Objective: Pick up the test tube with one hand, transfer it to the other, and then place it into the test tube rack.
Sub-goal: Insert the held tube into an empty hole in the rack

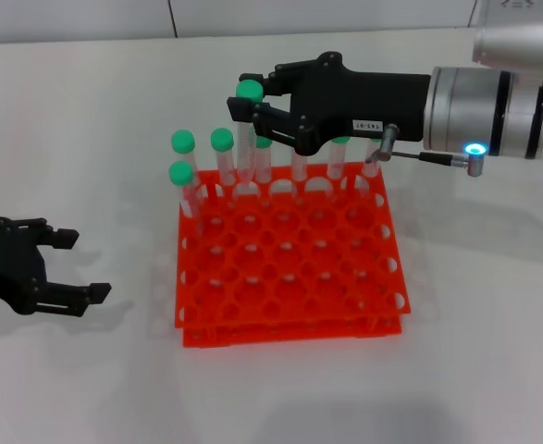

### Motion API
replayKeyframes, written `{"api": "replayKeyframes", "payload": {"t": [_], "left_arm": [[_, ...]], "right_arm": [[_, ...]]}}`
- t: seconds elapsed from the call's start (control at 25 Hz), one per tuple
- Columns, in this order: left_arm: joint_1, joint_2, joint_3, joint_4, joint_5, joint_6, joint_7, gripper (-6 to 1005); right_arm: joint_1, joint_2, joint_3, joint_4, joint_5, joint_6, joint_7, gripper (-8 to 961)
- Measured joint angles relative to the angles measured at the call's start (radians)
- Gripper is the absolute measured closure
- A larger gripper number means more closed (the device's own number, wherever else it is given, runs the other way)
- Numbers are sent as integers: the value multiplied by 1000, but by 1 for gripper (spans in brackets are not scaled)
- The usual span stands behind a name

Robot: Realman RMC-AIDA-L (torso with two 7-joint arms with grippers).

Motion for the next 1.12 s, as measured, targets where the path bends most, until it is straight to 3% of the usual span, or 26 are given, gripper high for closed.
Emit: {"api": "replayKeyframes", "payload": {"t": [1.12], "left_arm": [[-8, 0, 1, -12, -5, 0, 21, 107]], "right_arm": [[55, 3, -141, 88, 107, 90, -62, 688]]}}
